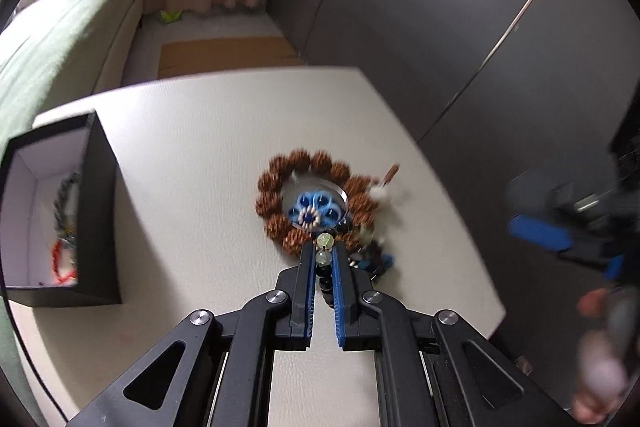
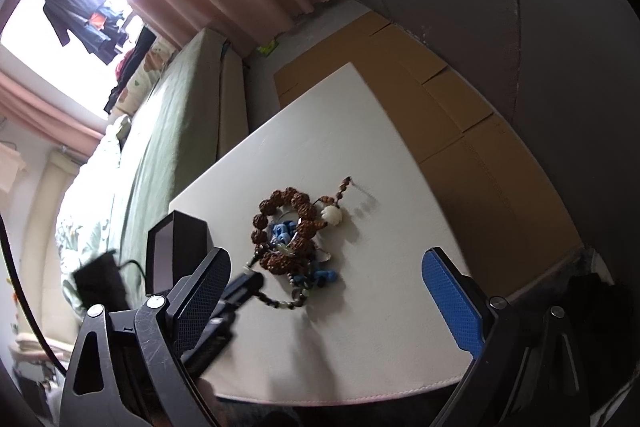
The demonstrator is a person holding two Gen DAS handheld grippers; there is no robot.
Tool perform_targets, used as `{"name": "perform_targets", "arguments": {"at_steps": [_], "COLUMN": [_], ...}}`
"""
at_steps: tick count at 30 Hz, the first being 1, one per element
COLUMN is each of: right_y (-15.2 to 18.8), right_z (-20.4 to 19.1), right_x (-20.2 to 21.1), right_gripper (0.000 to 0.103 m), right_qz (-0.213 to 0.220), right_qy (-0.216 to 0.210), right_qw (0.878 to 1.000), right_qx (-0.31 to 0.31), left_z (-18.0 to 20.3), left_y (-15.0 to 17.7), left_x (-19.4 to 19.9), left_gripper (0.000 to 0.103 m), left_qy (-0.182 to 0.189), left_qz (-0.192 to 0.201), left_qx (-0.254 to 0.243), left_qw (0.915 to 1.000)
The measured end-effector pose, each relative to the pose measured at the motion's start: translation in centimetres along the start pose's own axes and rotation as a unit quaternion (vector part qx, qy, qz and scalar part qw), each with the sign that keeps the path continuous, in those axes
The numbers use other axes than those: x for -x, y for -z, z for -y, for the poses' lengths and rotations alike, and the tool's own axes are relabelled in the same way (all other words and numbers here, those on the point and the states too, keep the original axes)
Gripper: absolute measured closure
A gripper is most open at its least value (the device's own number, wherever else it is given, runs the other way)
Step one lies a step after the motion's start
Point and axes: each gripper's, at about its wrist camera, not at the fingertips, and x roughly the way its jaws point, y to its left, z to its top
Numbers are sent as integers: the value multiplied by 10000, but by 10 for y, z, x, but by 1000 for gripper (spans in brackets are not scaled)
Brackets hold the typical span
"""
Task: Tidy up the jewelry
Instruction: 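Grasp the dark bead strand of the rudraksha bracelet with the left gripper, then lift the dark bead strand with the left gripper while the right gripper grasps the blue charm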
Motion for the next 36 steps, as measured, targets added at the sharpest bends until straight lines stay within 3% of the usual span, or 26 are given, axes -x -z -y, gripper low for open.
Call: {"name": "perform_targets", "arguments": {"at_steps": [8, 19, 24, 27, 28, 29, 31, 36], "right_y": [9, 26, 33, 39, 41, 43, 46, 50], "right_z": [-17, -43, -50, -55, -57, -58, -60, -68], "right_x": [-30, -74, -91, -97, -96, -96, -94, -75], "right_gripper": [28, 29, 35, 49, 59, 80, 92, 92], "right_qz": [-354, -840, -938, -1003, -938, -942, -1034, -888], "right_qy": [105, 628, 875, 1076, 1194, 1257, 1165, 959], "right_qw": [9988, 9877, 9801, 9742, 9718, 9701, 9709, 9734], "right_qx": [323, 1159, 1516, 1709, 1803, 1853, 1820, 1880], "left_z": [-15, -60, -72, -76, -77, -77, -78, -77], "left_y": [-12, -19, -16, -13, -13, -13, -12, -8], "left_x": [40, 67, 78, 84, 83, 84, 85, 86], "left_gripper": [95, 95, 95, 95, 95, 95, 95, 95], "left_qy": [68, 15, -7, -26, -45, -72, -114, -216], "left_qz": [451, 736, 769, 780, 792, 801, 807, 799], "left_qx": [209, 767, 875, 896, 903, 905, 893, 858], "left_qw": [9987, 9943, 9932, 9929, 9928, 9926, 9927, 9929]}}
